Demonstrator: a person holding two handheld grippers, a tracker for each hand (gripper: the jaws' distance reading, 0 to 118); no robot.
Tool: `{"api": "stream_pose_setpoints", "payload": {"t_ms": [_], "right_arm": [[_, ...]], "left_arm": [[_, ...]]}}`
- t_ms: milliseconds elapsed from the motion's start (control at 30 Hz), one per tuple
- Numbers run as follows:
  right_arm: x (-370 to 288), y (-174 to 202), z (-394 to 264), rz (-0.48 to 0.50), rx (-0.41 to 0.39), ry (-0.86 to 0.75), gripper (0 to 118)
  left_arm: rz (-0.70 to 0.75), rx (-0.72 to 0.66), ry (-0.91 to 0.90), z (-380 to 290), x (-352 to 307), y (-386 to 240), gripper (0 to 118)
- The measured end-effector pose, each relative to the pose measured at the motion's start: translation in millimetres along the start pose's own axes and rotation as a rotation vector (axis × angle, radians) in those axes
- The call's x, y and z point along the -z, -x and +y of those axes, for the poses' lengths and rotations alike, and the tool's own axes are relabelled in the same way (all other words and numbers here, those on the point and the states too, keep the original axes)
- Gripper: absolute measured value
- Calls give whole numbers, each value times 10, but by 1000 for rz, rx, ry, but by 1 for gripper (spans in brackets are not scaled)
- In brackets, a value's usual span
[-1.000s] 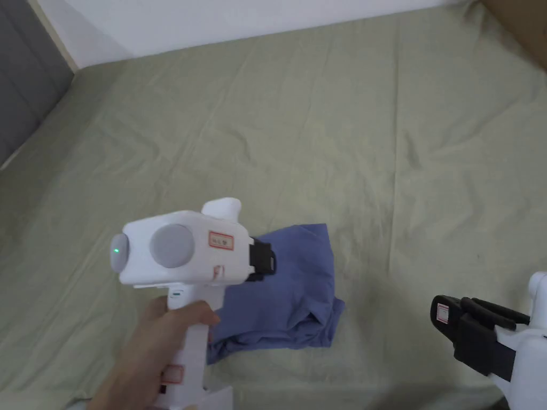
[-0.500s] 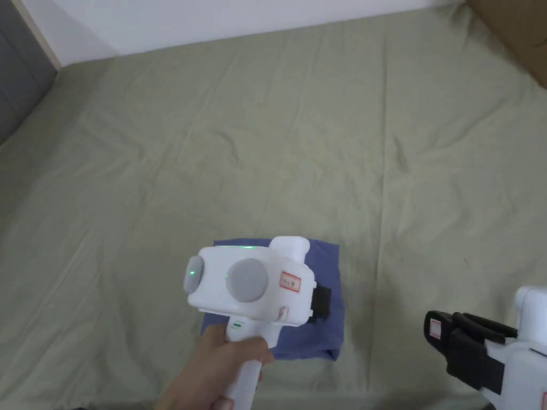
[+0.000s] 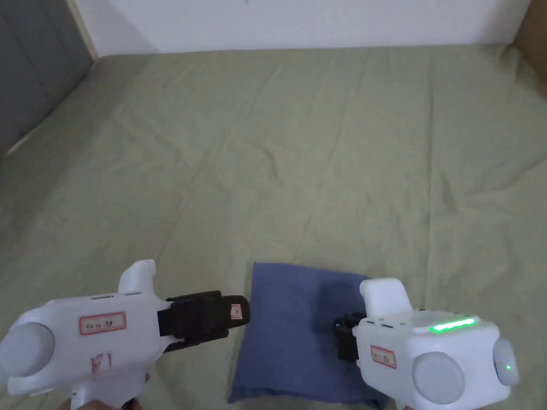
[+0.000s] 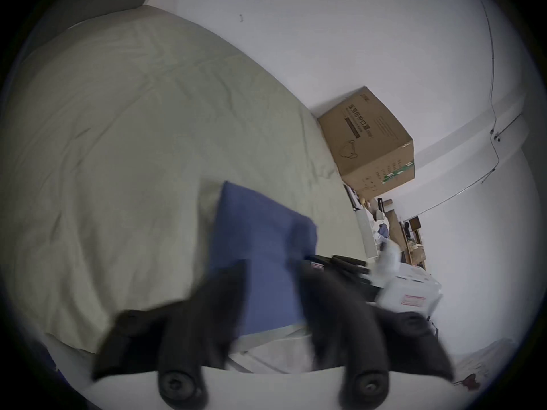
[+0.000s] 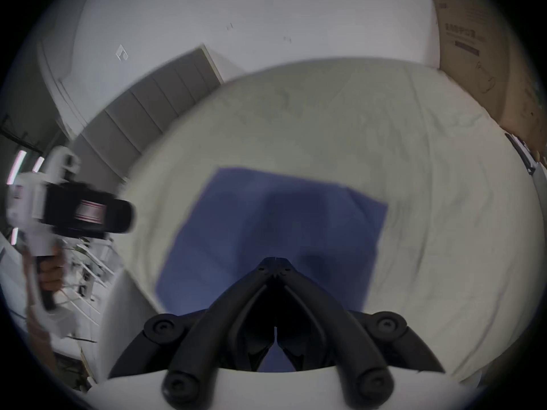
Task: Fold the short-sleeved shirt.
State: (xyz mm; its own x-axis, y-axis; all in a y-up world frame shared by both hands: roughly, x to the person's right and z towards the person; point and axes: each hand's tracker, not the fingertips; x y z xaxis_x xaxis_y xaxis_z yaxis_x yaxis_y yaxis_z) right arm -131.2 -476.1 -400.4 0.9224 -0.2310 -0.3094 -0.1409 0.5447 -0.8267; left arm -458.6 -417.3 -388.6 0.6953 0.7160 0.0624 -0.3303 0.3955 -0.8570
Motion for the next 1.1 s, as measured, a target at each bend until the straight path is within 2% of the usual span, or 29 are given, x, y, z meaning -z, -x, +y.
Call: {"api": "stream_pose_setpoints", "payload": {"t_ms": [33,67,100,167,300,367,467,500,533,567,600,633,667,700,767,800,900,1000,1100], "right_arm": [[178,-46,-61,-35,18,62,0],[272,-95,-99,-17,46,54,0],[250,-133,-101,18,101,0,0],[129,-189,-27,48,170,12,0],[117,-177,-52,40,151,12,0],[114,-111,-43,1,113,13,0],[149,-119,-61,-35,55,16,0],[149,-126,-65,-39,46,17,0],[150,-133,-67,-37,49,16,0],[153,-143,-71,-39,53,15,0],[138,-110,-67,-39,69,12,0],[131,-125,-72,-39,85,11,0],[122,-139,-72,-27,99,8,0],[81,-99,-60,-33,107,5,0],[-51,-16,-34,-42,126,-32,0],[-167,40,-27,-85,119,-89,0],[-585,264,30,-130,75,-267,0],[-994,449,85,-152,41,-408,0],[-1242,579,118,-165,48,-464,0]], "left_arm": [[-17,-15,8,-36,66,46,77],[-56,-49,28,-33,130,140,106],[-120,-88,59,-17,217,278,113],[-217,-193,105,6,416,513,113],[-341,-315,176,106,918,805,113],[-300,-304,207,151,1105,783,112],[-419,-297,298,167,1343,725,111],[-373,-299,335,169,1410,694,108],[-329,-255,325,180,1446,664,97],[-321,-215,329,142,1412,542,57],[-256,-207,315,148,1402,539,26],[-163,-212,314,139,1437,574,26],[-167,-268,328,124,1467,648,26],[-306,-321,325,109,1455,706,26],[-257,-264,306,91,1375,606,26],[-241,-233,307,110,1330,604,26],[-241,-221,308,198,1188,661,26],[-164,-134,299,434,877,817,26],[-47,-48,259,798,366,1044,26]]}}
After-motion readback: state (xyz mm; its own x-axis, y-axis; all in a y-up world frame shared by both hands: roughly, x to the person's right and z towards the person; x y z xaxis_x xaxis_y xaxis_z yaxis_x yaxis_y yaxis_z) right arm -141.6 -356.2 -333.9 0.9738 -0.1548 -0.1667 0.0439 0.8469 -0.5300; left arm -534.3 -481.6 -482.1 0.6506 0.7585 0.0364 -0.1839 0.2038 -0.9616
